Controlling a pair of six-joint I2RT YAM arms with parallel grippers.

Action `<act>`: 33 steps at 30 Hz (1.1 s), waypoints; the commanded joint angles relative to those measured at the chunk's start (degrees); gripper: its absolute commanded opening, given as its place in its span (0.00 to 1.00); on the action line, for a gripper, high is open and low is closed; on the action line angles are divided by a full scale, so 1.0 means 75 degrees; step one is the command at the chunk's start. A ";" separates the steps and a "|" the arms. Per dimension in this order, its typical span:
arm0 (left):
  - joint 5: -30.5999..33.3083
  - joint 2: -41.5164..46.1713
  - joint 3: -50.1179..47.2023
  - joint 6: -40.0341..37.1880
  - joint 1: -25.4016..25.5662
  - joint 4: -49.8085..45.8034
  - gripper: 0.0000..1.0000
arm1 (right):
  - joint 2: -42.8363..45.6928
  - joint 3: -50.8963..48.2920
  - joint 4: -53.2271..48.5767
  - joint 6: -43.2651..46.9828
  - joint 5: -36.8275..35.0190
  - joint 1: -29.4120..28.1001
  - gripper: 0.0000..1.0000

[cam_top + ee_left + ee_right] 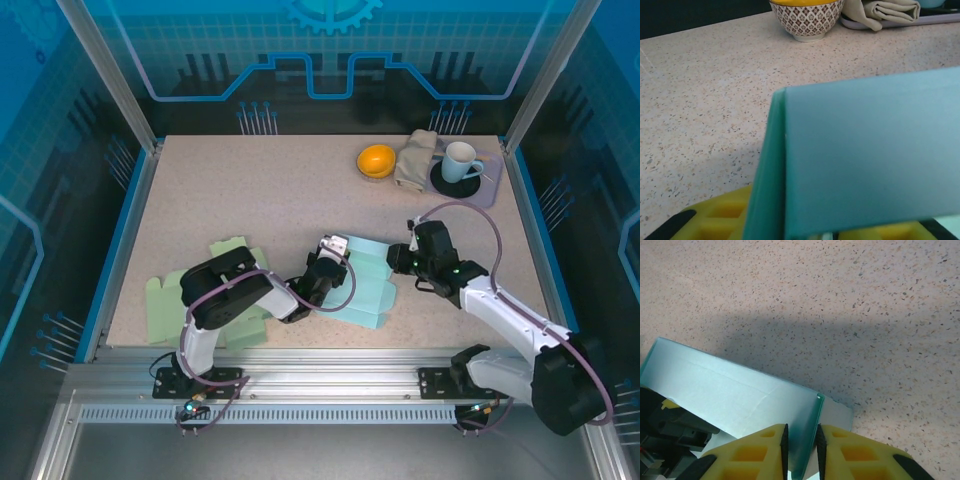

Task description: Fold the paper box

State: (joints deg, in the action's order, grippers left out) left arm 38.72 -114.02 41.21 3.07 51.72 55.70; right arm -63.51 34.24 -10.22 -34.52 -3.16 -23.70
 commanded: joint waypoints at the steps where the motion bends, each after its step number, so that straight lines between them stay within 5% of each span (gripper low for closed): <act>1: -0.0273 0.0358 -0.0098 0.0149 0.0029 -0.0329 0.42 | 0.0030 -0.0233 -0.0855 -0.0102 -0.0803 -0.0260 0.23; 13: -0.0780 0.1540 -0.1321 0.0174 -0.0014 -0.0639 0.52 | -0.0015 -0.0007 -0.1073 -0.0120 -0.1293 -0.0531 0.25; 21: -0.3581 0.2330 -0.1371 0.0345 -0.1369 -0.1272 0.55 | -0.0219 0.0177 -0.1099 0.0158 -0.1126 -0.0554 0.26; 25: -0.4737 0.2118 -0.0743 -0.0087 -0.1437 -0.1678 0.57 | -0.0327 0.0248 -0.1060 0.0232 -0.1082 -0.0561 0.26; 33: -0.4731 0.1459 0.0099 -0.0586 -0.1440 -0.1913 0.56 | -0.0565 0.0529 -0.1222 0.0521 -0.0904 -0.0555 0.26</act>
State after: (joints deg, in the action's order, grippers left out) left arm 5.65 -101.67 39.83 1.32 40.69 42.61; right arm -66.32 37.85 -13.80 -32.51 -10.11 -27.29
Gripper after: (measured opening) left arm 0.561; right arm 0.259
